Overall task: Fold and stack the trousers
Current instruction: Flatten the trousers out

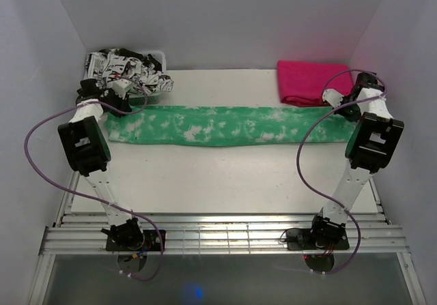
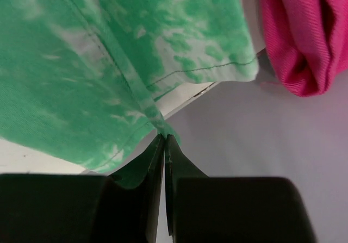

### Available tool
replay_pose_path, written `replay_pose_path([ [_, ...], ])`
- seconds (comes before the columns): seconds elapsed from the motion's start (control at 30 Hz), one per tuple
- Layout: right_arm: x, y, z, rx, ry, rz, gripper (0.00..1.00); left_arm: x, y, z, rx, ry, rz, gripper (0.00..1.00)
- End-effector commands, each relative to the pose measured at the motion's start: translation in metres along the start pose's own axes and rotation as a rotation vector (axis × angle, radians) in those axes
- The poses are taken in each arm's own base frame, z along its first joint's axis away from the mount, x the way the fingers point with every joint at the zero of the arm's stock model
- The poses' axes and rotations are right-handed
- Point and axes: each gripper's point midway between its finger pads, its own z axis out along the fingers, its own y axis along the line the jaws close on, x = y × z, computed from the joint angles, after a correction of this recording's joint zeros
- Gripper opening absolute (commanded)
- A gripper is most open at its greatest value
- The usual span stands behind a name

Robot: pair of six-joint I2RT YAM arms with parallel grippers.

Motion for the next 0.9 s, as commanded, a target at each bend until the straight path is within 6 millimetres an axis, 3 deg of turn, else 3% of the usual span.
replay_pose_path([
  [0.0,0.004,-0.007,-0.010,0.074,0.090,0.062,0.08,-0.035,0.050,-0.015,-0.207,-0.051,-0.057,0.40],
  [0.03,0.002,0.002,-0.004,0.056,0.096,0.057,0.08,-0.045,0.053,-0.020,-0.205,-0.062,-0.068,0.44],
  [0.07,0.002,0.004,-0.005,0.056,0.097,0.059,0.08,-0.037,0.041,-0.025,-0.155,-0.027,-0.117,0.46],
  [0.1,0.001,0.007,-0.008,0.054,0.091,0.067,0.08,-0.048,0.031,-0.033,-0.095,-0.056,-0.126,0.51],
  [0.2,-0.001,0.014,-0.014,0.048,0.079,0.076,0.08,-0.045,0.014,-0.068,-0.061,-0.032,-0.233,0.57],
  [0.27,-0.002,0.020,-0.014,0.037,0.076,0.072,0.08,-0.035,0.008,-0.090,-0.050,-0.030,-0.341,0.57],
  [0.37,-0.006,0.017,-0.021,0.056,0.067,0.069,0.08,-0.006,-0.004,-0.101,-0.052,0.039,-0.454,0.56],
  [0.53,-0.006,0.011,-0.021,0.066,0.082,0.077,0.08,0.050,-0.010,-0.089,-0.070,0.162,-0.657,0.51],
  [0.87,-0.005,0.012,-0.022,0.060,0.092,0.074,0.08,0.083,0.000,-0.070,-0.110,0.200,-0.789,0.59],
])
